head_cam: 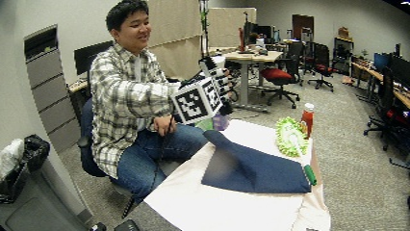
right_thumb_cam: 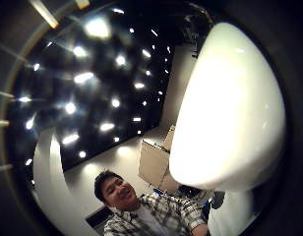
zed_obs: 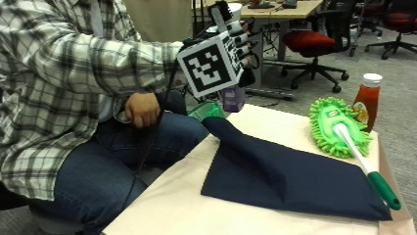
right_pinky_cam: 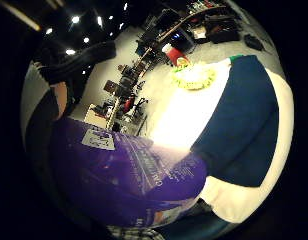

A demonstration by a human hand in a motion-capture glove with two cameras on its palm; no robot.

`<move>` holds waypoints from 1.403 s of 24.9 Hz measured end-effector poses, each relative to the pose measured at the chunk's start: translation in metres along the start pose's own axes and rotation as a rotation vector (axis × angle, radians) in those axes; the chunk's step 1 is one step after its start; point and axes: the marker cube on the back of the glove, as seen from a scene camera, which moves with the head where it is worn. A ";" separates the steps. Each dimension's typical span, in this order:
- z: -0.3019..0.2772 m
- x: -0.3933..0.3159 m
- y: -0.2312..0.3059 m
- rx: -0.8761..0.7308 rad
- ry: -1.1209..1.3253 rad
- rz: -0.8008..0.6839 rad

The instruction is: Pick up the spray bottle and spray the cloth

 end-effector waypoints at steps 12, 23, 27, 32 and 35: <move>0.081 0.083 -0.016 -0.101 0.016 0.054; 0.113 0.122 -0.014 -0.166 0.029 0.076; 0.114 0.124 -0.014 -0.174 0.041 0.065; 0.115 0.125 -0.012 -0.185 0.050 0.072; 0.115 0.125 -0.010 -0.189 0.058 0.082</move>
